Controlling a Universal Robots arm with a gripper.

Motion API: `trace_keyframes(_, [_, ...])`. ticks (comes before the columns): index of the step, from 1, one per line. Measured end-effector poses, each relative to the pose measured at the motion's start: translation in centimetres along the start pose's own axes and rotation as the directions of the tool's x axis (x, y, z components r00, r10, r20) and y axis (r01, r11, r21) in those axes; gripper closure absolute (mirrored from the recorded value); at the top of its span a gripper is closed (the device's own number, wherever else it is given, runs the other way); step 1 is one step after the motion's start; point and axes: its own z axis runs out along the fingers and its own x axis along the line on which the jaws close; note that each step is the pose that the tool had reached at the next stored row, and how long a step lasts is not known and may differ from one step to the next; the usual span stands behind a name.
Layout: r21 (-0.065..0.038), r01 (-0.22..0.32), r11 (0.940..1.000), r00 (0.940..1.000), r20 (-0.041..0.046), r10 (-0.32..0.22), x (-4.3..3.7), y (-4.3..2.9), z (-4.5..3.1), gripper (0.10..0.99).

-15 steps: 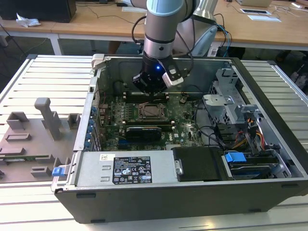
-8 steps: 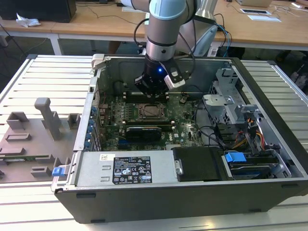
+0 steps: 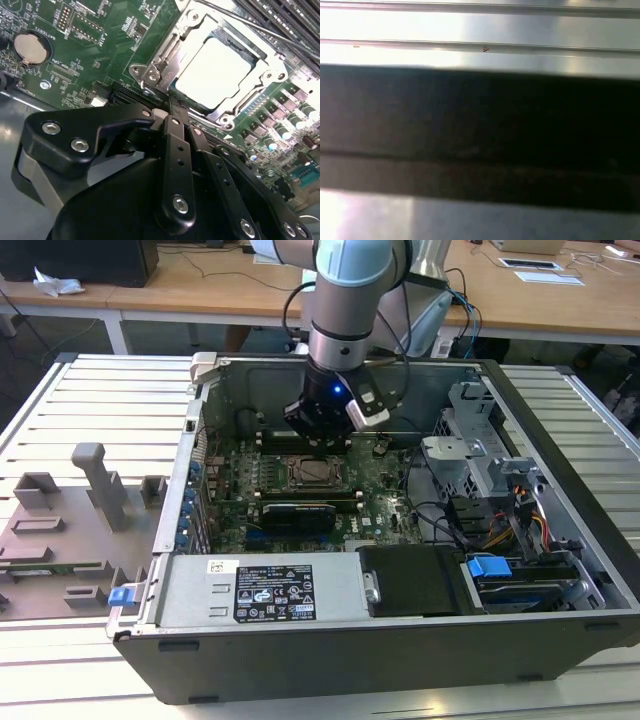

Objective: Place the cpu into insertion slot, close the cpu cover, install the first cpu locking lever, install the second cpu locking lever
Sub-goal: 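Install the first cpu locking lever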

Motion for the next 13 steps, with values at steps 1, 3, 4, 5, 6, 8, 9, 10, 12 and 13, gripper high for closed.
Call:
trace_keyframes(1, [0.0,0.0,1.0,1.0,-0.0002,0.0,-0.08,-0.01,0.02,0.98])
trace_keyframes(3, [-0.009,0.001,1.0,1.0,0.0007,-0.001,-0.22,0.03,0.11,0.98])
trace_keyframes(4, [-0.009,0.001,1.0,1.0,0.0011,-0.001,-0.23,0.06,-0.1,0.98])
trace_keyframes(5, [-0.009,0.001,1.0,1.0,0.0008,-0.001,-0.19,0.09,-0.76,0.98])
trace_keyframes(6, [-0.008,0.001,1.0,1.0,0.0008,-0.001,-0.16,0.11,-1.41,0.98])
trace_keyframes(8, [-0.008,0.001,1.0,1.0,0.0008,-0.001,-0.15,0.06,-1.57,0.98])
trace_keyframes(9, [-0.008,0.001,1.0,1.0,0.0008,-0.001,-0.14,-0.11,-1.58,0.98])
trace_keyframes(10, [-0.008,0.001,1.0,1.0,0.0007,-0.001,-0.12,-0.4,-1.59,0.98])
trace_keyframes(12, [-0.008,0.001,1.0,1.0,0.0006,-0.001,-0.09,-0.89,-1.62,0.98])
trace_keyframes(13, [-0.008,0.001,1.0,1.0,0.0006,-0.001,-0.07,-1.07,-1.63,0.98])
